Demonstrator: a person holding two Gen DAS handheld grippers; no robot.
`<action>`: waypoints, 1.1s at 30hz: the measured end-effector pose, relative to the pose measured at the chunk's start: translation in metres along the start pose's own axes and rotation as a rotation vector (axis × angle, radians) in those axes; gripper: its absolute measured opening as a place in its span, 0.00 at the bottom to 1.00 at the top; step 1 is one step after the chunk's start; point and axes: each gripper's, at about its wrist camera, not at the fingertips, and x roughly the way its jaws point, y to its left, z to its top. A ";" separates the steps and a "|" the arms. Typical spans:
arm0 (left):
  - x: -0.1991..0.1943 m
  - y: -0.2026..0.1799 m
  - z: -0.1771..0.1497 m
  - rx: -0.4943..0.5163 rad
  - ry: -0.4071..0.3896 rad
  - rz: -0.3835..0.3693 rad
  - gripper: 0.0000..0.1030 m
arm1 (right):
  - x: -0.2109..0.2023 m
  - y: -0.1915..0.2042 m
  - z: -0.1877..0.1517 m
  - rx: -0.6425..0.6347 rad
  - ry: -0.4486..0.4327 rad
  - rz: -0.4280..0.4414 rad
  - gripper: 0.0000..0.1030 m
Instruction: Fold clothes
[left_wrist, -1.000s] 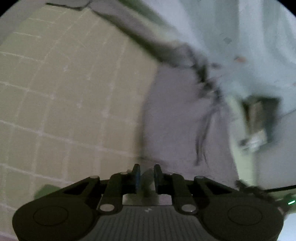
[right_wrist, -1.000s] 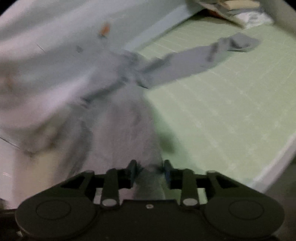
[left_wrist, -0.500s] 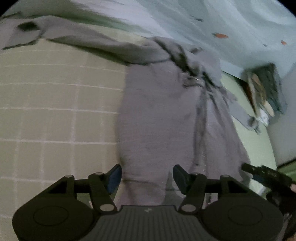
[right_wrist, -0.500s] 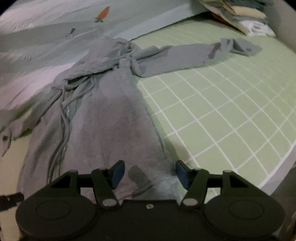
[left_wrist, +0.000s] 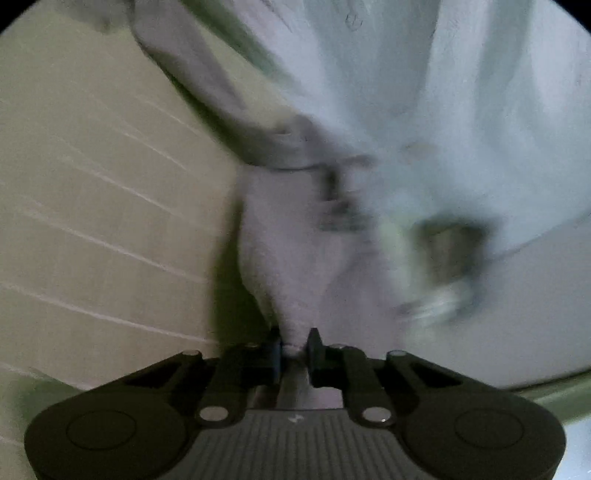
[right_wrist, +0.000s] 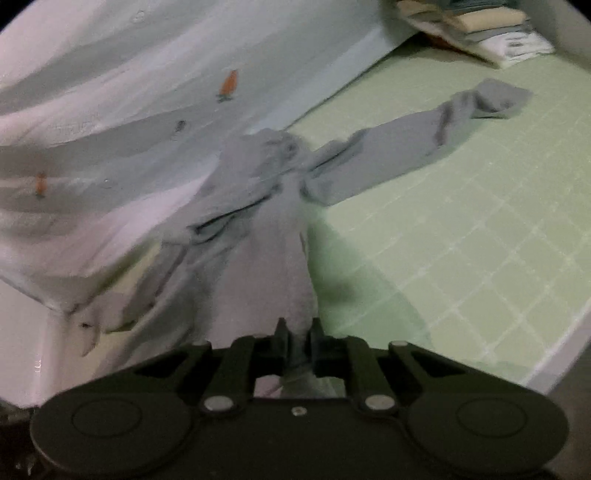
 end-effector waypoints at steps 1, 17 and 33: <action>0.006 -0.001 -0.002 0.055 0.019 0.098 0.24 | 0.010 -0.001 -0.001 -0.016 0.037 -0.024 0.16; 0.072 -0.091 0.036 0.344 -0.073 0.365 0.85 | 0.020 -0.038 0.008 -0.022 -0.082 -0.280 0.90; 0.219 -0.260 -0.004 0.411 -0.037 0.425 0.86 | 0.031 -0.191 0.101 -0.027 -0.064 -0.288 0.95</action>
